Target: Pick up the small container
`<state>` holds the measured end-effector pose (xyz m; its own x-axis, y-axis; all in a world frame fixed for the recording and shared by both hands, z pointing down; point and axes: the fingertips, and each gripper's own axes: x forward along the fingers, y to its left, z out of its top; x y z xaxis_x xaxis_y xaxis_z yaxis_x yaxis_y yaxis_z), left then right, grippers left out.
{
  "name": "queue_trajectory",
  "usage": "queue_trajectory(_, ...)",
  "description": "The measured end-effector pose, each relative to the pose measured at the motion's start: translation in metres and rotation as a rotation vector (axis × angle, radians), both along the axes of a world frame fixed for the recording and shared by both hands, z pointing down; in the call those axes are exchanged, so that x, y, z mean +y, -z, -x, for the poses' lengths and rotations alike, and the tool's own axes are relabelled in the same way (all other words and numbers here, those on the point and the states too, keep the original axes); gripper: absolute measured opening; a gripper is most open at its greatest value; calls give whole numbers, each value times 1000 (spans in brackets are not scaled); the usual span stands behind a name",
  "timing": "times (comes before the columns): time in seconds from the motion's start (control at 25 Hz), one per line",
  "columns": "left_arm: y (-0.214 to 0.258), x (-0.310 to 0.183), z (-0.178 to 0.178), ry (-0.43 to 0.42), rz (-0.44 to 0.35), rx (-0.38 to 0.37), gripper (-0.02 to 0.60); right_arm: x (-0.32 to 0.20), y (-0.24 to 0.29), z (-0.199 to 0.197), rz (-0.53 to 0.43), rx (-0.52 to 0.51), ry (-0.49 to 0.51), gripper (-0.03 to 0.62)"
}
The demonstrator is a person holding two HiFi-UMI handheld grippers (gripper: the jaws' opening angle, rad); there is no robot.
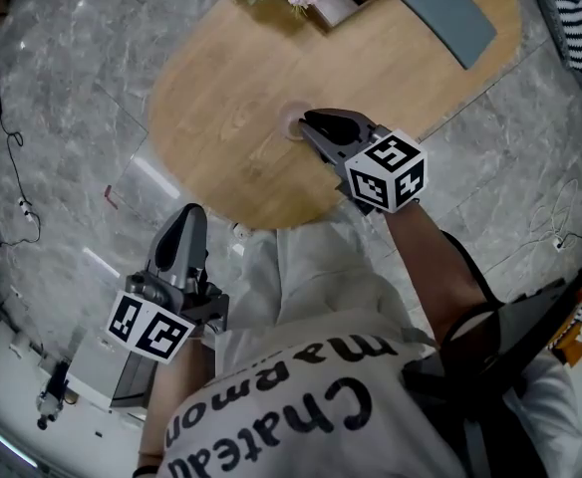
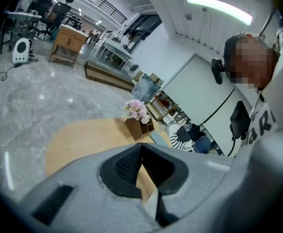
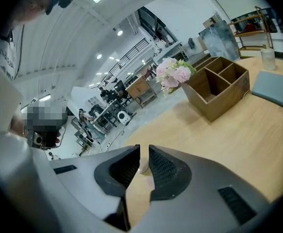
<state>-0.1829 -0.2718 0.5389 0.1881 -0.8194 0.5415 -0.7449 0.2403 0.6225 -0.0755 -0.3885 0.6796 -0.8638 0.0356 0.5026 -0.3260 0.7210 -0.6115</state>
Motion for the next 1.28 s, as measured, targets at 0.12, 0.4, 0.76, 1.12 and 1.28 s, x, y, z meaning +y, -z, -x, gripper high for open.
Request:
queue_trajectory(0.12,-3,2,3,0,10,-11,15,-4,-1,2,-9,-13,-17,18)
queue_trajectory(0.4,-11,6,2,5,23,-5,15,5,-8,7,3,5,25,178)
queue_trajectory(0.76,-11,16,13,34,50,-47,14,20,-38,15,-161,132,115,229)
queue_trajectory(1.12,-14,23,20,37,52,-40,15,17,-52,21,-291,212,98,230)
queue_trajectory(1.28,-15,28,22,49,44,-34,14,18,-54,22,-329,218,100,230)
